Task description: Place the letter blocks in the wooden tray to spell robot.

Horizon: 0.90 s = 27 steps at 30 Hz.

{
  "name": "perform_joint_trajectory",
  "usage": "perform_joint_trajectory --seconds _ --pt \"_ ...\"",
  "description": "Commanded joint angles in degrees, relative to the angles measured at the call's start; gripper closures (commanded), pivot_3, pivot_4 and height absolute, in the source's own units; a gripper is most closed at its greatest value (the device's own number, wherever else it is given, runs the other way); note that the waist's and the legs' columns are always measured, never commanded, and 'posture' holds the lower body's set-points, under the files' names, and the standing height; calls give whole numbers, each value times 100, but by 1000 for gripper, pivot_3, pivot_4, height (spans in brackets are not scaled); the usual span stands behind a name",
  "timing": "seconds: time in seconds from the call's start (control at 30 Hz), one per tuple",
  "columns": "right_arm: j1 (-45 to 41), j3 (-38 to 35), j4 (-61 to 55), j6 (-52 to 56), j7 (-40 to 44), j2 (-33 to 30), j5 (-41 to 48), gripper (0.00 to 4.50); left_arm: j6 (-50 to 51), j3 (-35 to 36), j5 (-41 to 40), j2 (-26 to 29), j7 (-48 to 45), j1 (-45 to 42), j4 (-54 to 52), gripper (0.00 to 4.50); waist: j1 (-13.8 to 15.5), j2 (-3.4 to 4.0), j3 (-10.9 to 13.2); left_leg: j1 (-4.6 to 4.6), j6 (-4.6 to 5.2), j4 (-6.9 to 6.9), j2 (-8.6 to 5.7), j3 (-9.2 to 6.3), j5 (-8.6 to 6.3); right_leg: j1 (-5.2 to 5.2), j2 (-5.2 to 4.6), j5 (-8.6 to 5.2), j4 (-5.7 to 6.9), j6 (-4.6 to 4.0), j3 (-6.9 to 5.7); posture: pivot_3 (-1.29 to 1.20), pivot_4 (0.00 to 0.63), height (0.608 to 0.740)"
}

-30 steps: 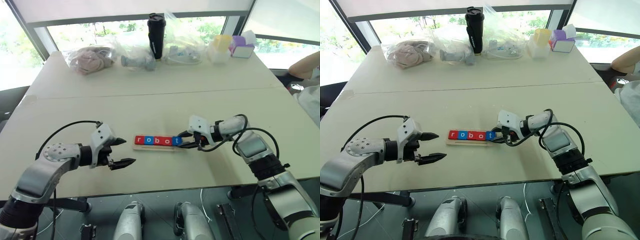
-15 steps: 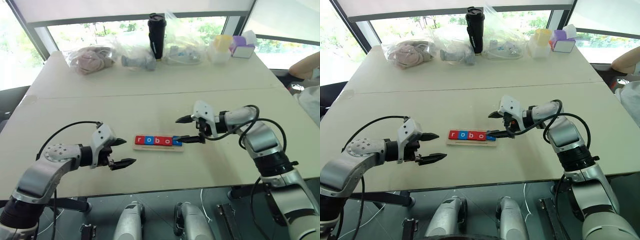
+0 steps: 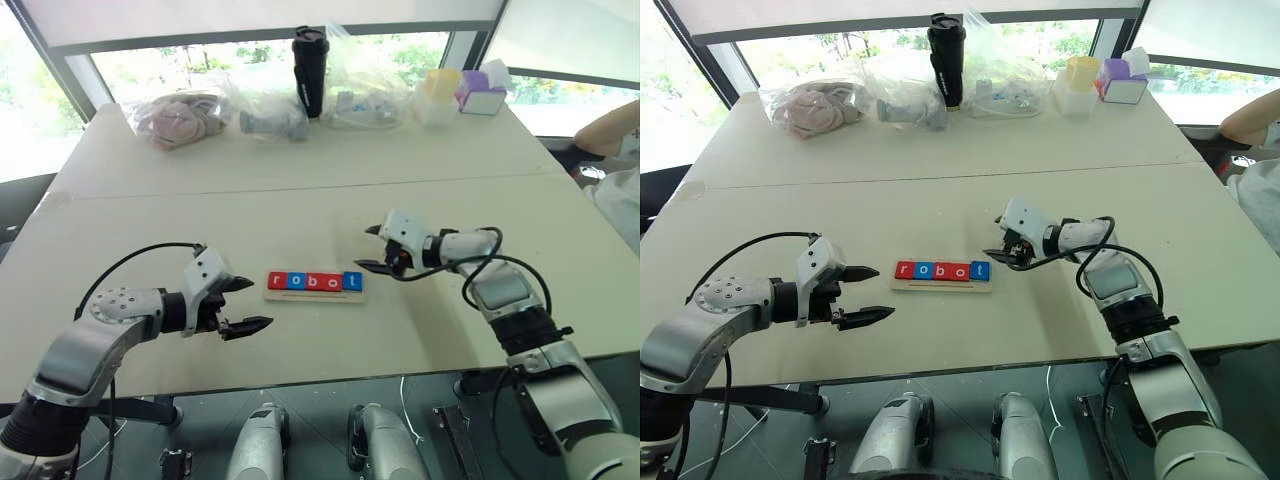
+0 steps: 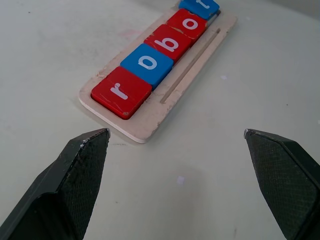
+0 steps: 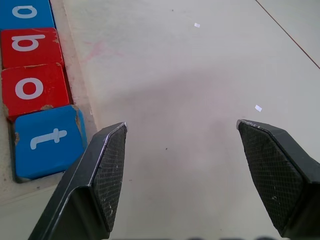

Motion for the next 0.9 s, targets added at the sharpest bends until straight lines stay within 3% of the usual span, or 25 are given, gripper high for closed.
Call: perform_joint_trajectory --seconds 0.03,0.33,0.53,0.67,0.9 --pt "-26 -5 -201 -126 213 -9 72 898 -96 109 -6 30 -9 -33 -109 0 2 0 0 0 0 0 0 0 0 0 0 -1 0 -1 0 0 150 740" --pt "168 -24 -529 28 515 -37 102 898 -102 117 -2 29 0 -16 -108 0 6 0 0 1 0 0 0 -1 0 1 -1 -2 0 -3 0 0 150 740" --pt "-46 -771 -694 217 -172 -80 338 898 -131 328 -39 -9 119 21 -66 0 14 0 0 1 -1 1 0 0 0 1 -1 -1 1 -3 0 0 150 740" --pt "437 -1482 -1835 1100 -431 -174 963 898 -29 716 -276 77 63 253 -117 0 15 0 -1 0 -2 -1 0 0 1 0 -2 -1 0 -2 0 0 150 740" --pt "2229 -2528 -4499 3382 -854 -417 2399 898 53 1465 -541 373 -121 909 -175 0 19 -2 -4 0 -3 -22 0 -1 0 -5 -4 -10 -6 6 0 0 150 740"
